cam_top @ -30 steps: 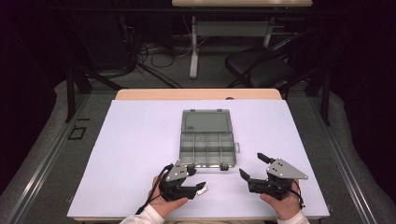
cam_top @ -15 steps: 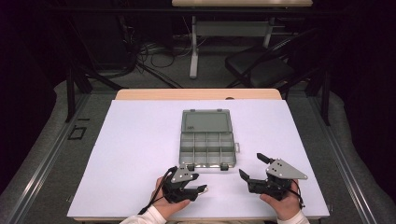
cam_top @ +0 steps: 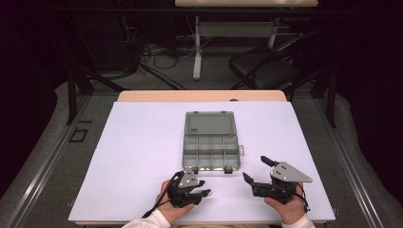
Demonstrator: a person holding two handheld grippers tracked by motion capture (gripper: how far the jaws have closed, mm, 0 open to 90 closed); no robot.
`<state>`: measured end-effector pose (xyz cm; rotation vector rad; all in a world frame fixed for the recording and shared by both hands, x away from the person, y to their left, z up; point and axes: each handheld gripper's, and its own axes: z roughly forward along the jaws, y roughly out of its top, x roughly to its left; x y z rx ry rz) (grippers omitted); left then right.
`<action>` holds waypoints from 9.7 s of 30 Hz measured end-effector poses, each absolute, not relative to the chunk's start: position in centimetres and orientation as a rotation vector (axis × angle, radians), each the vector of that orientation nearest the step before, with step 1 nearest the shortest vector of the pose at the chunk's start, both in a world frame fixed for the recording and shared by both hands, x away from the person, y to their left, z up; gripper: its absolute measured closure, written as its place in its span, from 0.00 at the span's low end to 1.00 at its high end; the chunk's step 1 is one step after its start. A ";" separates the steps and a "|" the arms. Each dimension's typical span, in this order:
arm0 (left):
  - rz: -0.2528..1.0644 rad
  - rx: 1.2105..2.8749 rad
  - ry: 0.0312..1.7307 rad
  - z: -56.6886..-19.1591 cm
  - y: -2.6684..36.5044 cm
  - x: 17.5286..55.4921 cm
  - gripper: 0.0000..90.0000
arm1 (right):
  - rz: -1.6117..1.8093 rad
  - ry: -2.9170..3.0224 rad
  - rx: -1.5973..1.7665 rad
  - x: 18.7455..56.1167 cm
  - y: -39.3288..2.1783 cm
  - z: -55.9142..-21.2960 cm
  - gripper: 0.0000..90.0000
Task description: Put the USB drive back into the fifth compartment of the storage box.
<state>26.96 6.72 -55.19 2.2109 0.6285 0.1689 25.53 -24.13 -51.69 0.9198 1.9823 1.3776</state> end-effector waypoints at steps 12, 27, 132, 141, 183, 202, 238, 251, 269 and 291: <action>0.166 2.252 0.586 -55.5 6.2 26.7 0.77 | 1.375 1.986 0.918 25.5 -24.1 -51.7 0.17; 0.185 2.280 0.561 -55.7 5.8 26.5 0.82 | 1.375 1.988 0.918 25.5 -24.1 -51.7 0.17; 0.160 2.146 0.689 -54.3 8.8 28.2 0.88 | 1.374 2.004 0.911 25.6 -24.1 -51.8 0.17; 0.172 2.125 0.717 -54.0 9.5 28.6 0.88 | 1.372 2.008 0.914 25.7 -24.0 -51.9 0.17; 0.209 2.084 0.765 -49.3 9.8 31.8 0.88 | 1.365 2.015 0.918 25.7 -23.9 -52.0 0.17; 0.231 2.088 0.815 -48.5 9.6 34.2 0.88 | 1.363 2.023 0.915 25.7 -23.8 -52.0 0.18; 0.247 2.181 0.913 -51.5 9.5 37.0 0.88 | 1.361 2.026 0.911 25.7 -23.8 -52.1 0.18; 0.241 2.204 0.922 -52.3 9.4 37.0 0.88 | 1.361 2.027 0.912 25.7 -23.8 -52.1 0.18; 0.245 2.203 0.928 -52.4 9.4 37.0 0.88 | 1.358 2.031 0.909 25.8 -23.7 -52.1 0.18; 0.255 2.192 0.937 -52.3 9.6 37.0 0.88 | 1.355 2.034 0.910 25.8 -23.7 -52.1 0.18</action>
